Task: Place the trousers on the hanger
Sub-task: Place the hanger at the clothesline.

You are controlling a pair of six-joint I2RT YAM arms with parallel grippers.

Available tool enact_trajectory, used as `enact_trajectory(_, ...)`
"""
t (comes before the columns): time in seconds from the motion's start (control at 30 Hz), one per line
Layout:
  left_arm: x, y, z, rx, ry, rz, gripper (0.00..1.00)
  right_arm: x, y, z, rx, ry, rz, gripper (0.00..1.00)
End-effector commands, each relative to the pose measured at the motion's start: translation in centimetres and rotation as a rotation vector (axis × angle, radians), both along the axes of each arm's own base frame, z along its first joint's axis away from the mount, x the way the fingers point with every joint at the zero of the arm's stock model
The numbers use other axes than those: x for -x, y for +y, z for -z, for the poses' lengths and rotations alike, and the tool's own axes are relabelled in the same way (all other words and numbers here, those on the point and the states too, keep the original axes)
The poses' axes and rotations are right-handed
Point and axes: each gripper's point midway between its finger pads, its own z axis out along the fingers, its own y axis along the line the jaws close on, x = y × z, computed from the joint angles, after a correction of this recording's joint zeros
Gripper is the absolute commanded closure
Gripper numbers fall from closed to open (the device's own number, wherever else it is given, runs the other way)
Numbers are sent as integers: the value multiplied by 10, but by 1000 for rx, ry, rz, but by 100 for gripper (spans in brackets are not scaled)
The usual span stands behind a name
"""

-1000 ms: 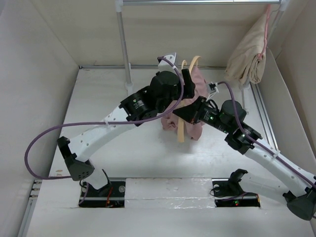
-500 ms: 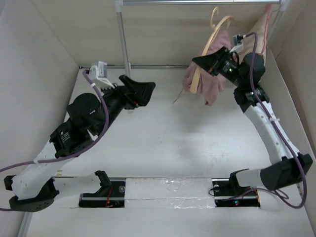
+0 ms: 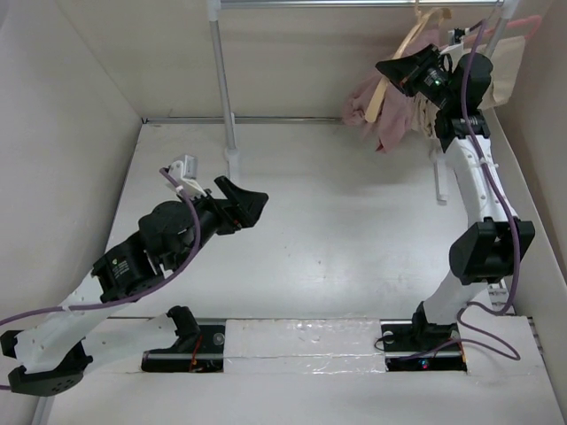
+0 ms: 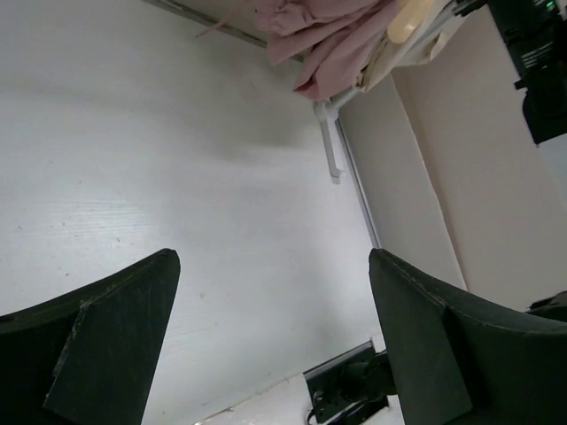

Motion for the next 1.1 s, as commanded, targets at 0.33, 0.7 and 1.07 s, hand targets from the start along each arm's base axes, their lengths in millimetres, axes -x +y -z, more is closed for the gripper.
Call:
enact_trajectory(0.33,-1,-8,9,15,26,10,17,18,-22,-85,-69,-292,4,100)
enact_trajectory(0.7,0,-9,16,4,32,20,17,2,-31,-57,-108,-221,59,100)
enact_trajectory(1.07,-1,-15,19,-4,39,33,17,4,-44,-26,-71,-180,92,78)
